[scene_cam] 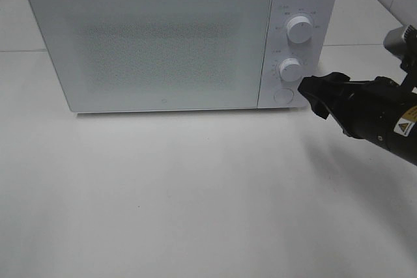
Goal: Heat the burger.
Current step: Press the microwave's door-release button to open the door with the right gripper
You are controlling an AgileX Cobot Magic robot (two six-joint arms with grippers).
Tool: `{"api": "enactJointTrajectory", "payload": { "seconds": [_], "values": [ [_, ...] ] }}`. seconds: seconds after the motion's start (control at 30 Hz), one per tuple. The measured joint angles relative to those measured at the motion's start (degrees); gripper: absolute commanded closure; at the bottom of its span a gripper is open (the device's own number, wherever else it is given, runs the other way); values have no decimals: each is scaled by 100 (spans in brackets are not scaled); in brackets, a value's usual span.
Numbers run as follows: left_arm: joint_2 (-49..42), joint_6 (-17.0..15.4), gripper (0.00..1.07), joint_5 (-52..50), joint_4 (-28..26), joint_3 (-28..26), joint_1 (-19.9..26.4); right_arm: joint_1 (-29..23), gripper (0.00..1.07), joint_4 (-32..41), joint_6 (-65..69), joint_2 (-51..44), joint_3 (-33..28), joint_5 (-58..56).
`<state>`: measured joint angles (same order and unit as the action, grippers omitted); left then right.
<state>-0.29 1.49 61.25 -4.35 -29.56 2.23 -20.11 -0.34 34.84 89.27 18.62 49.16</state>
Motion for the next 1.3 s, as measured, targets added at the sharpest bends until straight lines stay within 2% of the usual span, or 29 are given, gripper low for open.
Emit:
{"api": "enactJointTrajectory", "payload": {
  "seconds": [0.03, 0.07, 0.1, 0.13, 0.17, 0.2, 0.23, 0.3, 0.33, 0.57, 0.7, 1.3],
  "values": [
    [0, 0, 7, 0, 0, 0, 0, 0, 66, 0, 0, 0, 0, 0],
    [0, 0, 7, 0, 0, 0, 0, 0, 77, 0, 739, 166, 0, 172],
    [0, 0, 7, 0, 0, 0, 0, 0, 77, 0, 739, 166, 0, 172],
    [0, 0, 7, 0, 0, 0, 0, 0, 81, 0, 1129, 252, 0, 269],
    [0, 0, 7, 0, 0, 0, 0, 0, 91, 0, 1862, 401, 0, 435],
    [0, 0, 7, 0, 0, 0, 0, 0, 91, 0, 1862, 401, 0, 435],
    [0, 0, 7, 0, 0, 0, 0, 0, 99, 0, 2590, 539, -6, 573],
    [0, 0, 7, 0, 0, 0, 0, 0, 103, 0, 2985, 607, -6, 630],
    [0, 0, 7, 0, 0, 0, 0, 0, 107, 0, 3713, 739, -6, 785],
    [0, 0, 7, 0, 0, 0, 0, 0, 107, 0, 4973, 1186, 74, 985],
    [0, 0, 7, 0, 0, 0, 0, 0, 107, 34, 5489, 1513, 344, 985],
    [0, 0, 7, 0, 0, 0, 0, 0, 107, 619, 5460, 2280, 1541, 11]
  ]
}}
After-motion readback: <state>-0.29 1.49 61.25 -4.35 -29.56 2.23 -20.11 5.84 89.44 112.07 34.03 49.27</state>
